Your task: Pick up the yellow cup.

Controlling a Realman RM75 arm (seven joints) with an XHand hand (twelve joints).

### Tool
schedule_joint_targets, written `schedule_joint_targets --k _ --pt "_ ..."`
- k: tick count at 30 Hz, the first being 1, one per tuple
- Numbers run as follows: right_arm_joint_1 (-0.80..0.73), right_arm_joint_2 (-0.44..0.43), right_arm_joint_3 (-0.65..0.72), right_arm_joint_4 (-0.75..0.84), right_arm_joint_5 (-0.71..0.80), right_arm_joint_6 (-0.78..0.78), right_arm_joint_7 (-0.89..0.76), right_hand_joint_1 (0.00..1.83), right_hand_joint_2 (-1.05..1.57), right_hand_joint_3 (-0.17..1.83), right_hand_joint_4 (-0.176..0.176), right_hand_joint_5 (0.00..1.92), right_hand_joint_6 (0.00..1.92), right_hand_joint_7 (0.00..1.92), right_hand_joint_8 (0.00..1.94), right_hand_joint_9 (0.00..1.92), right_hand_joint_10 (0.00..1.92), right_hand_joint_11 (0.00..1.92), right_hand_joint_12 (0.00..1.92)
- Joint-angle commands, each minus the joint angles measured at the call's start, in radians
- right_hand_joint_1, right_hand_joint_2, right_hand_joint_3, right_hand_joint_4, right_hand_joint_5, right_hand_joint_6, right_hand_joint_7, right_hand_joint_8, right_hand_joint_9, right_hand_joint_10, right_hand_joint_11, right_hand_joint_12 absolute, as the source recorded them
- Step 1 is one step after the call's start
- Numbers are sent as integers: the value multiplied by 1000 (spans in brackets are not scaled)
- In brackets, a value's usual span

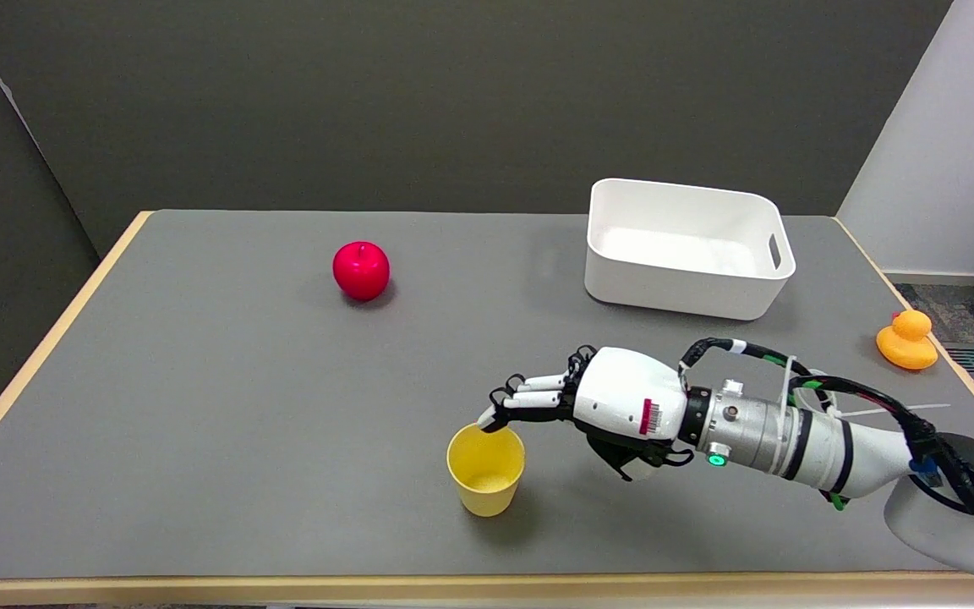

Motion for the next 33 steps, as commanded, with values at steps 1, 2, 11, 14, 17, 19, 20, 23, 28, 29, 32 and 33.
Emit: schedule_joint_targets --k 1,2,11,14,17,19,20,23,28,29,32,33 --pt "-58 0 73 10 18 12 0 1779 372 1596 121 305 574 466 550 1026 1921 1264 1921" --pt "-58 0 70 7 18 12 0 1779 372 1596 121 305 574 465 549 1026 1921 1264 1921" --pt "-23 2 27 -54 51 15 1 1779 372 1596 121 303 571 462 545 1026 1921 1265 1921" --pt "-7 4 9 -67 51 15 1 1779 372 1596 122 303 572 462 544 1026 1921 1265 1921" --pt "0 5 4 -81 52 15 1 1779 372 1596 123 303 572 462 544 1026 1921 1265 1921" --pt "0 3 2 -87 53 15 1 1779 372 1596 123 303 572 462 544 1026 1921 1265 1921" --pt "0 1 -1 -92 53 15 1 1779 372 1595 123 303 572 462 544 1026 1921 1264 1921" --pt "4 -2 -7 -98 53 15 1 1779 372 1595 123 303 573 461 544 1026 1921 1264 1921" --pt "6 -1 -11 -100 53 17 1 1779 372 1596 125 304 575 460 542 1026 1921 1264 1921" --pt "6 -1 -11 -100 53 20 3 1779 372 1596 125 304 575 460 542 1026 1921 1264 1921" --pt "4 -1 -11 -100 53 28 18 1779 372 1596 125 304 576 460 541 1027 1921 1264 1921" --pt "2 -1 -11 -100 53 29 22 1779 372 1596 125 305 576 459 541 1027 1921 1264 1921"
